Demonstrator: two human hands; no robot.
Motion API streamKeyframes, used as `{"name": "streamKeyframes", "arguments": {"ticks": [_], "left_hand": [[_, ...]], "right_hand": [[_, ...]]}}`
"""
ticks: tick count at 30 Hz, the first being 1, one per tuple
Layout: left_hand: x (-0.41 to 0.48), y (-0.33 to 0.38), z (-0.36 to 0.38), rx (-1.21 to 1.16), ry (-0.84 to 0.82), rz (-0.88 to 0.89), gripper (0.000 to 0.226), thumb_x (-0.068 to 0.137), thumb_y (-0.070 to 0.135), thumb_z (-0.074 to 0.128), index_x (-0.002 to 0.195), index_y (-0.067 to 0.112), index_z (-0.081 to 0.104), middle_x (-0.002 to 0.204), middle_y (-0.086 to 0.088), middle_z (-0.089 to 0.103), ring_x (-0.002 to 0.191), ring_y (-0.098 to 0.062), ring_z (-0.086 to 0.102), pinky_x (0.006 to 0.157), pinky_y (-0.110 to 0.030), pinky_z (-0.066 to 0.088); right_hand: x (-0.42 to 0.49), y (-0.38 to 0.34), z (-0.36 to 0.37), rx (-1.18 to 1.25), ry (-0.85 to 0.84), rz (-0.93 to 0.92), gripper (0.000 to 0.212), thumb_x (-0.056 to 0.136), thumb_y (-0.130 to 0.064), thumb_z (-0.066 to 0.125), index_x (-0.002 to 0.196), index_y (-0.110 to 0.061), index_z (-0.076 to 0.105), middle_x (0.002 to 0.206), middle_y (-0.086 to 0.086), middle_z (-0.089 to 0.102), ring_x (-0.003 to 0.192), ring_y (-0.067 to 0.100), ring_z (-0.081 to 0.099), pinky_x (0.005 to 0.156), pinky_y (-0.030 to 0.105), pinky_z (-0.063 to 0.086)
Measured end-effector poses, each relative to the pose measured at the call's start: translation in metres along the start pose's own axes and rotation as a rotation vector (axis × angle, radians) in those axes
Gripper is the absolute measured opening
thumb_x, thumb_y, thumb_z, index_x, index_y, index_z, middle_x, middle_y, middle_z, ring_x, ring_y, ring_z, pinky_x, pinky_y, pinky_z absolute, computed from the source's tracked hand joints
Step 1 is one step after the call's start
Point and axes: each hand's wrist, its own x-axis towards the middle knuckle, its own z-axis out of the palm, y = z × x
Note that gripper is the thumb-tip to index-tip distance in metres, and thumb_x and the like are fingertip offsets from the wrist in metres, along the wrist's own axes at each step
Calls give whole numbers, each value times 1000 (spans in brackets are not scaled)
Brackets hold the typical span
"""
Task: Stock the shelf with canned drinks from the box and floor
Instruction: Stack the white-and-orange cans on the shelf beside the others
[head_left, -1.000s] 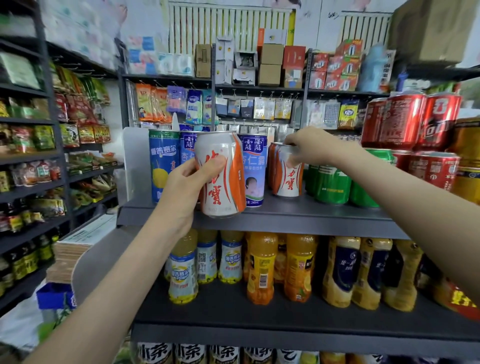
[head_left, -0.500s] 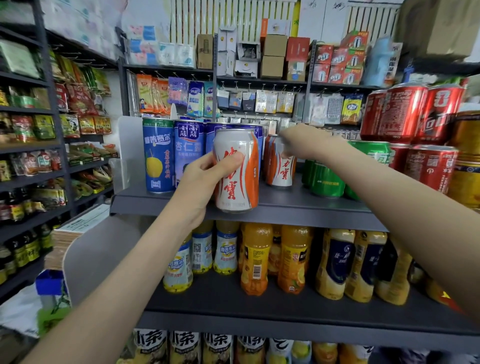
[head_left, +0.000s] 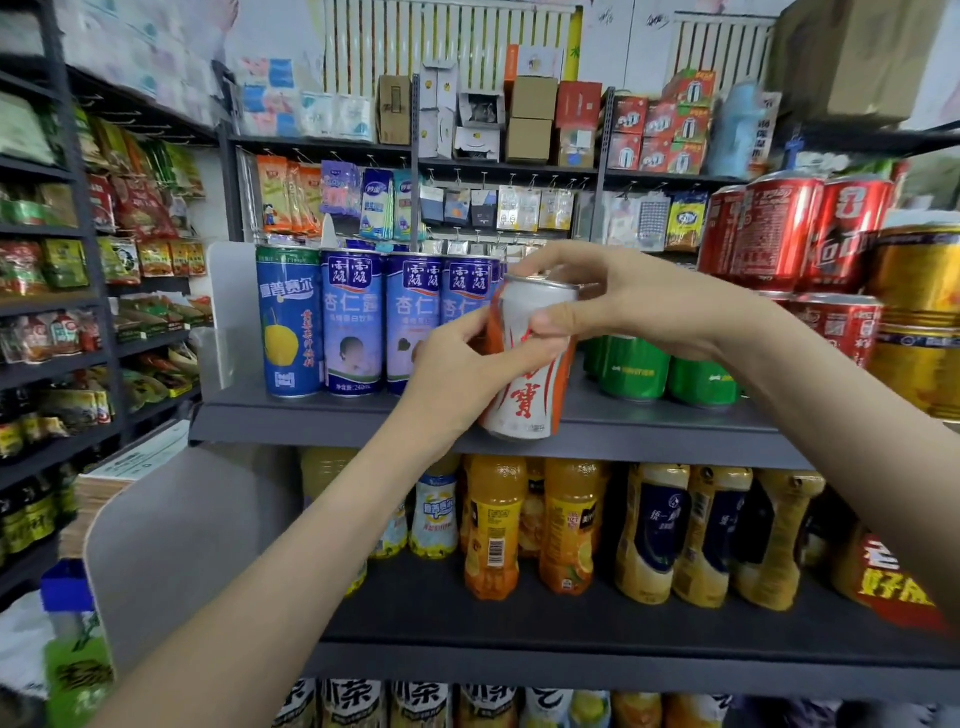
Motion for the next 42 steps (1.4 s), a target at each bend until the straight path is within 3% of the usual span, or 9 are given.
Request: {"name": "streamKeyframes", "arguments": {"ticks": [3, 7, 11, 14, 18, 21, 24, 31, 42], "left_hand": [[7, 0, 9, 70, -18, 6, 46, 66, 43, 80, 105, 27, 63, 97, 6, 72, 91, -8, 68, 83, -34, 56], [8, 3, 18, 362, 83, 180, 66, 77, 40, 74, 133, 21, 43, 117, 13, 54, 107, -1, 52, 92, -19, 43], [15, -5, 1, 802, 315, 568, 52, 89, 32, 55, 135, 11, 45, 138, -9, 46, 129, -22, 38, 107, -28, 26], [28, -21, -18, 1063, 315, 659, 55, 88, 25, 55, 140, 16, 42, 149, -14, 34, 137, -30, 23, 112, -40, 12], [33, -34, -35, 1274, 175, 596, 72, 85, 40, 50, 149, 24, 23, 157, -12, 15, 144, -33, 6, 112, -53, -2], [34, -40, -45, 1351, 72, 546, 81, 84, 43, 51, 151, 26, 10, 159, -11, 1, 145, -30, -6, 111, -55, -8], [36, -41, -50, 1370, 26, 541, 83, 83, 48, 49, 150, 26, 5, 159, -11, -3, 145, -28, -7, 111, -54, -9], [37, -39, -47, 1336, 6, 565, 89, 82, 36, 67, 151, 22, 12, 158, -15, -2, 146, -26, -3, 111, -49, -8], [35, -39, -41, 1296, -12, 540, 85, 85, 31, 63, 151, 24, 10, 158, -15, -5, 146, -27, -6, 111, -45, -12]], "right_hand": [[-2, 6, -7, 71, 60, 20, 42, 80, -16, 71, 120, -16, 58, 117, 15, 60, 97, 21, 65, 86, 31, 55], [-1, 11, -13, 32, 123, 51, 32, 86, -12, 66, 117, -14, 58, 96, 5, 63, 68, 3, 63, 57, 13, 49], [7, 17, -18, -97, 175, 101, 43, 83, -20, 70, 123, -16, 55, 112, 5, 63, 98, 18, 64, 84, 29, 54], [13, 24, -18, -157, 173, 150, 50, 83, -25, 70, 129, -16, 53, 118, 7, 62, 106, 23, 62, 96, 44, 49], [15, 31, -20, -147, 138, 142, 53, 87, -24, 65, 137, -17, 47, 125, 4, 59, 105, 14, 60, 90, 27, 49], [14, 32, -20, -467, 155, 18, 53, 88, -27, 64, 138, -20, 47, 131, 0, 51, 111, 11, 52, 87, 16, 40], [17, 41, -17, -776, 161, -61, 76, 77, -33, 75, 141, -20, 37, 140, 0, 40, 124, 14, 33, 99, 27, 28], [25, 53, -8, -778, 183, -27, 88, 72, -23, 80, 143, -16, 28, 142, 6, 39, 130, 20, 33, 104, 33, 30], [36, 54, -5, -792, 159, 24, 89, 74, -15, 78, 145, -15, 23, 147, 4, 33, 135, 19, 29, 109, 33, 27]]}}
